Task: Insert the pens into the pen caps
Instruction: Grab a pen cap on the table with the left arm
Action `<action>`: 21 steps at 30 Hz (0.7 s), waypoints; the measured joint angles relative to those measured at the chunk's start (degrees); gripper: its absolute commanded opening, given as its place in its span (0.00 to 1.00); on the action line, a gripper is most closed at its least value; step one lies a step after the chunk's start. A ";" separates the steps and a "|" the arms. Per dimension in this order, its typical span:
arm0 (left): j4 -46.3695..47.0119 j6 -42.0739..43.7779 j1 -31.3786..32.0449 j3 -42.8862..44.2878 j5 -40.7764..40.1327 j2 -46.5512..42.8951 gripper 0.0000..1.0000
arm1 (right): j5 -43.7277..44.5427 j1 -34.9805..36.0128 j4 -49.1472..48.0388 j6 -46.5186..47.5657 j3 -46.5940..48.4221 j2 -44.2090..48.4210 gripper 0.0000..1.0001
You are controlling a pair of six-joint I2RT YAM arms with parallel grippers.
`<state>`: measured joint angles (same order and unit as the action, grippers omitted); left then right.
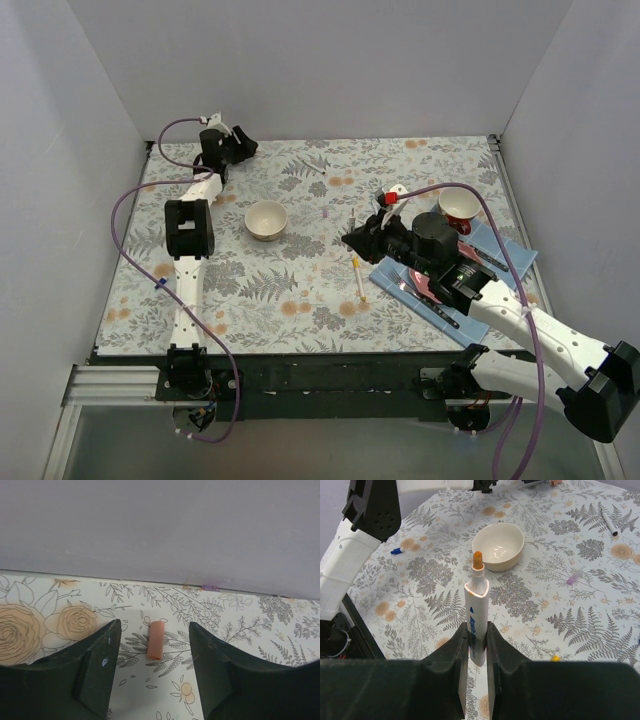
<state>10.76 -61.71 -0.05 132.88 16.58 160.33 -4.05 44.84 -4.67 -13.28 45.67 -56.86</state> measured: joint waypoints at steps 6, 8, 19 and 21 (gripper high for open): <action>0.48 1.36 0.42 -0.85 5.92 -0.02 0.56 | -0.76 -0.83 -0.26 0.00 0.00 0.13 0.01; 0.46 2.05 0.85 -0.98 7.52 -0.04 0.56 | -1.03 -0.96 -0.26 -0.02 0.00 0.46 0.01; -0.33 5.01 4.22 -2.45 16.94 -0.90 0.57 | -1.68 -0.96 -0.26 -0.04 -0.17 5.46 0.01; -0.98 6.05 5.09 -2.45 18.14 -1.03 0.57 | -1.90 -0.96 -0.26 -0.07 -0.39 5.84 0.01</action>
<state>9.78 -55.66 5.04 130.43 34.72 159.30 -5.96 43.88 -4.93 -13.34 45.28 -51.03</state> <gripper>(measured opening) 0.568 0.227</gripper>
